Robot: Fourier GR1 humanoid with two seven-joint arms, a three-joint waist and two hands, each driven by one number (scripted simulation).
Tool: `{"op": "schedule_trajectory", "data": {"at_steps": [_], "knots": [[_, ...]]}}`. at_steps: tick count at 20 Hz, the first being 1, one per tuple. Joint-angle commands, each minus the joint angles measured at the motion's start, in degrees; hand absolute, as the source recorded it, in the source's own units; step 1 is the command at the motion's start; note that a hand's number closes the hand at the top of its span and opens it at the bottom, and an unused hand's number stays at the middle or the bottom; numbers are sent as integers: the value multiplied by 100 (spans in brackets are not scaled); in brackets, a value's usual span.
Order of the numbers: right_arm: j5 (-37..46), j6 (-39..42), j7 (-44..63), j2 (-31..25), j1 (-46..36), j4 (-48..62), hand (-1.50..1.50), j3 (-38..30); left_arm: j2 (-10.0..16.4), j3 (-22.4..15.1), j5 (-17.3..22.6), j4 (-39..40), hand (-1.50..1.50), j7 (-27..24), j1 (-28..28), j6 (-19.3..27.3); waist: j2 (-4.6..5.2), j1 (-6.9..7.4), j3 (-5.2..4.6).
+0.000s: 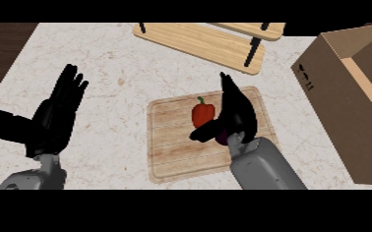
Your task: Pick the bell pepper from the cutting board and place it in the cardboard box
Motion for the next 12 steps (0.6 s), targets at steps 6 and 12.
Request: {"op": "schedule_trajectory", "data": {"at_steps": [6,12], "knots": [[34,-212,247,24,261,-109,-150,268,2,225,-36,-211,0,203,77,-140,-6,-7,0],[-417,-749,-66,25,-541,1202,-150,339,-245,185,-179,434,0,-98,-325,-145,10,23,0]]}}
